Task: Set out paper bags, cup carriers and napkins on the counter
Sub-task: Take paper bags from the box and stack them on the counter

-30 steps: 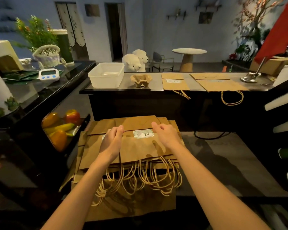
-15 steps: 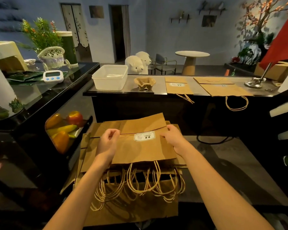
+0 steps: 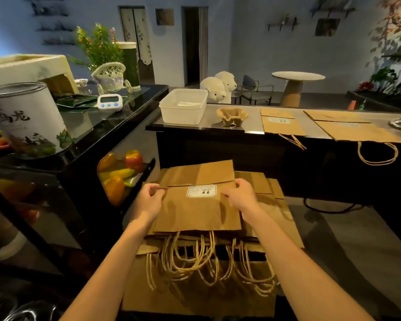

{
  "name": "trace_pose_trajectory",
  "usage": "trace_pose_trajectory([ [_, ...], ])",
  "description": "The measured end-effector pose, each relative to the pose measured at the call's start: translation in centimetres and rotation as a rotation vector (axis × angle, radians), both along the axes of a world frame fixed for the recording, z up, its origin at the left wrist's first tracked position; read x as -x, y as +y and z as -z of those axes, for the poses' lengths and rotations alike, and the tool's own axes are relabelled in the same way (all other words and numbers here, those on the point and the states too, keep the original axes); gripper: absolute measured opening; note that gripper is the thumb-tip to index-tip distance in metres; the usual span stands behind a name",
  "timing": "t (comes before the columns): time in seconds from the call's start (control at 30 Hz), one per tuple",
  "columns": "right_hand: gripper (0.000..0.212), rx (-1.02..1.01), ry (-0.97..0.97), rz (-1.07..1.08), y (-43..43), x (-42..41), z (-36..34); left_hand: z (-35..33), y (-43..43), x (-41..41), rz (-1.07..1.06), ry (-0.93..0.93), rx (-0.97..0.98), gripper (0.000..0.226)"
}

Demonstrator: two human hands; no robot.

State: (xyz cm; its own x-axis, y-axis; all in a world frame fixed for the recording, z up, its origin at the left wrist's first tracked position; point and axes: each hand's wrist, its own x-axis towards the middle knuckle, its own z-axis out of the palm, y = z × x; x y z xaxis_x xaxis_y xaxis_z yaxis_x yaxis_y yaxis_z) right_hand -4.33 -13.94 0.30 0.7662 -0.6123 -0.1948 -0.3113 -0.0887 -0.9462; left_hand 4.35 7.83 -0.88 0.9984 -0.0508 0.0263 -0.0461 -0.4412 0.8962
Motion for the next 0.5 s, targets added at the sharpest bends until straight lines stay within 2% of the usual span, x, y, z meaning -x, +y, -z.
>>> trace_pose_trajectory([
  [0.17,0.005,-0.114,-0.042,0.032,0.8,0.0,-0.3,0.0,-0.7,0.7,-0.004,-0.041,0.035,0.029],
  [0.33,0.028,-0.177,-0.133,-0.031,-0.2,1.1,-1.8,-0.8,-2.3,1.8,0.088,-0.080,0.110,0.029],
  [0.5,0.023,-0.205,-0.052,0.058,-5.2,3.5,-2.8,-2.0,-4.6,2.9,0.160,-0.100,0.177,0.037],
])
